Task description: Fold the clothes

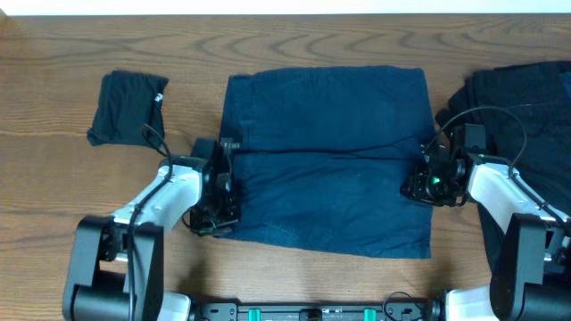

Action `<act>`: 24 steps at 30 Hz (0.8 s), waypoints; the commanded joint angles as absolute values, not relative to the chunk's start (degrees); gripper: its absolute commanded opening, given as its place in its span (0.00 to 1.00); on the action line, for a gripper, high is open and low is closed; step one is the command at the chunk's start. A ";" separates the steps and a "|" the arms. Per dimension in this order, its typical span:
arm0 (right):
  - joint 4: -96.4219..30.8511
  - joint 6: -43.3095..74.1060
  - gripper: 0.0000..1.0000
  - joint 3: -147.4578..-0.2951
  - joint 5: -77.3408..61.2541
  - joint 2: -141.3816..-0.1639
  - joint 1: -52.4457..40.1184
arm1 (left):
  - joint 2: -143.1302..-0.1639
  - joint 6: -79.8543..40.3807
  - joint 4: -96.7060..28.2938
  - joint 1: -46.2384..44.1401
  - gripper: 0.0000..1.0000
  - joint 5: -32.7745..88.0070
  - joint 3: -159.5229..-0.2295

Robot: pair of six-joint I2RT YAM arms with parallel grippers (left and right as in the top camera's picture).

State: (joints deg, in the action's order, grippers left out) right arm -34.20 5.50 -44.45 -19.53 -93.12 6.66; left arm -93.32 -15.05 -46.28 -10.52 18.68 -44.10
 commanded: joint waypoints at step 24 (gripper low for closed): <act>-47.92 6.59 0.49 -63.13 -18.00 -93.32 6.46 | -80.88 -18.04 -53.65 -10.33 0.06 18.33 -54.17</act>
State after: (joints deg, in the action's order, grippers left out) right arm -47.37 7.14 -60.82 -20.43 -93.27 6.66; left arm -81.84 -17.82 -53.56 -10.50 18.90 -53.87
